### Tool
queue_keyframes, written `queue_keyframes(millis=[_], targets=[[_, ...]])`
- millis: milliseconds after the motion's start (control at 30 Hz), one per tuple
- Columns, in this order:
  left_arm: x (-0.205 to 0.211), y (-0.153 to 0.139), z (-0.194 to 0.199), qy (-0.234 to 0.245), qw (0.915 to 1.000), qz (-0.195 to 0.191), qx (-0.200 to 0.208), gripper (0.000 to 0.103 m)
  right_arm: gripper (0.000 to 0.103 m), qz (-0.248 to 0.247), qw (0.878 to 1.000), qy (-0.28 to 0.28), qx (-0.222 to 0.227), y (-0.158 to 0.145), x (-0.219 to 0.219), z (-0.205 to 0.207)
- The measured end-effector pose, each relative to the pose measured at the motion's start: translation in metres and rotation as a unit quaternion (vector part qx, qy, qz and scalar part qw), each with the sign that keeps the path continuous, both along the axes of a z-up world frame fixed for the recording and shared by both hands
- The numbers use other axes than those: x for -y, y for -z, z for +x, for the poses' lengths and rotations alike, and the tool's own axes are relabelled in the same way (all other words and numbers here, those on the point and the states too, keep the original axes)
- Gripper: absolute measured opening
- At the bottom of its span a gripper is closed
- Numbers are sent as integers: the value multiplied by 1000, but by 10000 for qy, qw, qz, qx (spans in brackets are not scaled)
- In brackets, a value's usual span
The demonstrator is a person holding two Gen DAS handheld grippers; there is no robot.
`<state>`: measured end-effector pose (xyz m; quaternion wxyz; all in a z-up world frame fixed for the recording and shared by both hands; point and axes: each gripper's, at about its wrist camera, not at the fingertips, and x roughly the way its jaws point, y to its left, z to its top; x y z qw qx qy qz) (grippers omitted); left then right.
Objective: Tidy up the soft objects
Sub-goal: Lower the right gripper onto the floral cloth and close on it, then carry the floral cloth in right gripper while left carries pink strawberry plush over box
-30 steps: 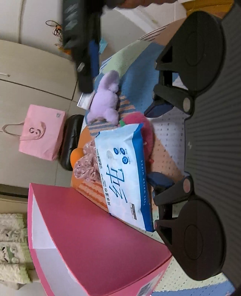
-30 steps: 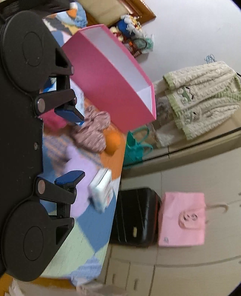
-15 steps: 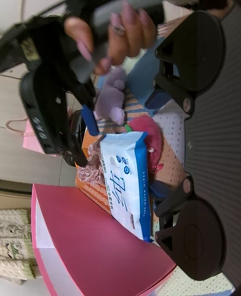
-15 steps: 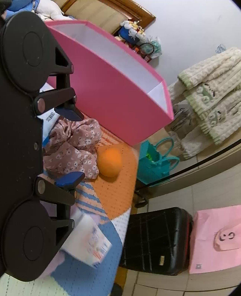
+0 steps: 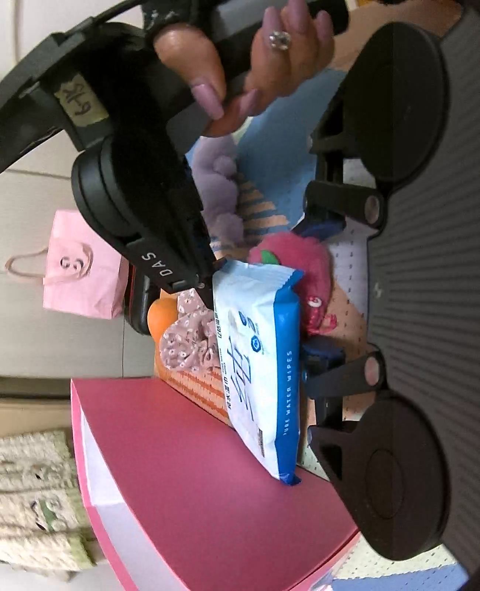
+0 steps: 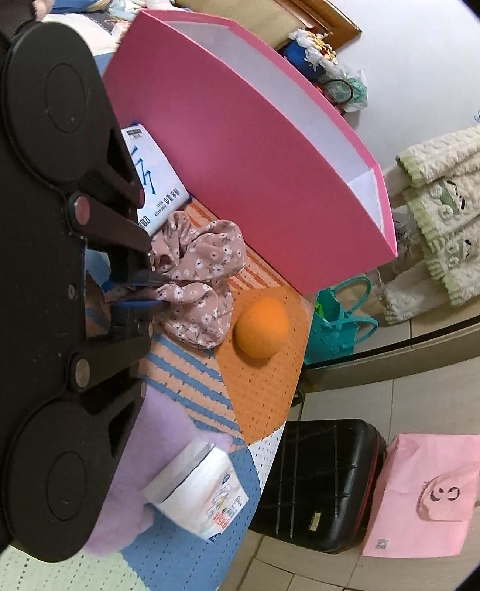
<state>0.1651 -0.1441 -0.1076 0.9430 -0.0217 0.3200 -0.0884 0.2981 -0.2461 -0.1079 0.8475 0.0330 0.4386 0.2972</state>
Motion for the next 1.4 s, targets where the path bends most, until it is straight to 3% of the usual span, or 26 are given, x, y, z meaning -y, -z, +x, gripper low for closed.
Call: queue_keyframes(millis=[267,633,800,1100,1400], targets=[[-10,-2,-20,711,9968,-365,24,45,9,-22,9992,255,304,-10,16,-31],[-20,-22,-34,1623,9817,-968,-216,45,9,-474,9906,717,1064,-36,30,-83],[-23,-28,-42,1788,9793,-937,-169,45,9,-553,9880,936,1100,-35,38,-95],[-43,-25,-40,1873,9733,-1014,-859,45,9,-430,9861,1250,1010,-22,57,-126],[-65,-34,-54,1830,9780,-619,-790,45,8,-477,9841,1375,1020,-20,62,-166]])
